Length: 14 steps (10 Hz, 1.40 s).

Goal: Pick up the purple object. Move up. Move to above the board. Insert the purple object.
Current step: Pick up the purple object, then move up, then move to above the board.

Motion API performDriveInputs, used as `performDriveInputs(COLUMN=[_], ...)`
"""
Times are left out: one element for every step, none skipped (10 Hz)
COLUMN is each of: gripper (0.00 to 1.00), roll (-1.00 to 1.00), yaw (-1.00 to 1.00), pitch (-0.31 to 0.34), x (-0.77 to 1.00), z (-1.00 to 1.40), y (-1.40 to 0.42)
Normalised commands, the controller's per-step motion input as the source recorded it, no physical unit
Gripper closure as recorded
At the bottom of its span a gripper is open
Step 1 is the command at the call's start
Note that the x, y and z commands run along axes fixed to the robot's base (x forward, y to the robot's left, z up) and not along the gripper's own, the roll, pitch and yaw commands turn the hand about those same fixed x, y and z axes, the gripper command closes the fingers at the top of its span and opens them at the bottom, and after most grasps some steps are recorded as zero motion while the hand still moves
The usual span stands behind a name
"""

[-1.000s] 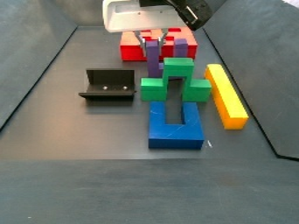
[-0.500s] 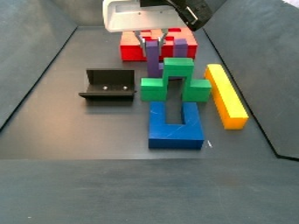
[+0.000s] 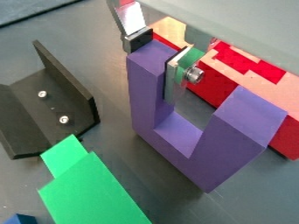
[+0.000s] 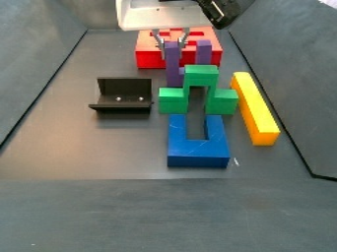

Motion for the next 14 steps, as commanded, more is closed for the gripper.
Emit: performDriveInputs(gripper=[1.0, 1.0, 1.0, 1.0, 1.0, 1.0, 1.0, 1.0, 1.0, 1.0, 1.0, 1.0, 1.0, 1.0], roll=[0.0, 0.0, 0.0, 0.0, 0.0, 0.0, -0.04, 0.0, 0.01, -0.01, -0.03, -0.03, -0.03, -0.04], yaw=[0.0, 0.0, 0.0, 0.0, -0.04, -0.04, -0.02, 0.0, 0.01, 0.0, 0.0, 0.0, 0.0, 0.0], pitch=[0.0, 0.0, 0.0, 0.0, -0.004, 0.022, -0.002, 0.0, 0.036, 0.031, 0.029, 0.074, 0.082, 0.061], x=[0.0, 0.0, 0.0, 0.0, -0.01, -0.05, -0.01, 0.0, -0.02, -0.05, 0.01, 0.04, 0.04, 0.04], z=[0.0, 0.0, 0.0, 0.83, 0.87, 0.76, 0.25, 1.4, 1.4, 1.4, 1.4, 0.96, 0.57, 0.25], y=[0.0, 0.0, 0.0, 0.0, -0.08, -0.08, -0.02, 0.0, 0.0, 0.0, 0.01, 0.01, 0.01, 0.01])
